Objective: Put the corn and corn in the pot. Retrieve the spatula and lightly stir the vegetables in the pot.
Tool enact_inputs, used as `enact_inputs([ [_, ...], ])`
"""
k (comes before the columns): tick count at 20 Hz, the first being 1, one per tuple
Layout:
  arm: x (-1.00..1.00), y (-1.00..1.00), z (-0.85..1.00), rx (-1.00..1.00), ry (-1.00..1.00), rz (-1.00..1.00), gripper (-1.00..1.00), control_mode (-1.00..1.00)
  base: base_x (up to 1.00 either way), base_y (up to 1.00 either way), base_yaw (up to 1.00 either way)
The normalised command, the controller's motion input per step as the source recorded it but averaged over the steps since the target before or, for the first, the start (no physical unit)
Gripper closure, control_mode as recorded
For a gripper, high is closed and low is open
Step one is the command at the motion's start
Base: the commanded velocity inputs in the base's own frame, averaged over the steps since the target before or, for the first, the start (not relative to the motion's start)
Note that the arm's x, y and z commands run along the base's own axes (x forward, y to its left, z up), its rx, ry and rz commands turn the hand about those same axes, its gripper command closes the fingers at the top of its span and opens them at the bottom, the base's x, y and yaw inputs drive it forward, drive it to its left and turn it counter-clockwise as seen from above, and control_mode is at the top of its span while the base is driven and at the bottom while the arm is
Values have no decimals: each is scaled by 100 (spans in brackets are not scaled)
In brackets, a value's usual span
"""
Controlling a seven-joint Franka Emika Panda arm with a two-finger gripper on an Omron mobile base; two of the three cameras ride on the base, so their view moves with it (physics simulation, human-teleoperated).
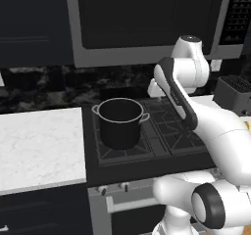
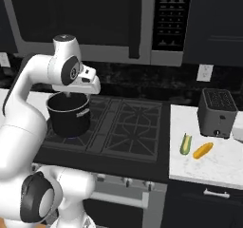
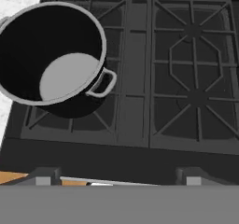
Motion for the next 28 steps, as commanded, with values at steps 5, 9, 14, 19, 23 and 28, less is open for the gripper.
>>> enact_inputs([
  [5,0,0,0,0,0,0,-100,100,0,-73,0],
  [9,0,0,0,0,0,0,-100,100,0,-67,0],
  [14,0,0,0,0,0,0,-100,100,3,-49,0],
  [19,0,0,0,0,0,0,-100,100,51,-28,0],
  [23,0,0,0,0,0,0,-100,100,43,-19,0],
  [28,-9,-30,-7,0,0,0,-100,-100,0,0,0],
])
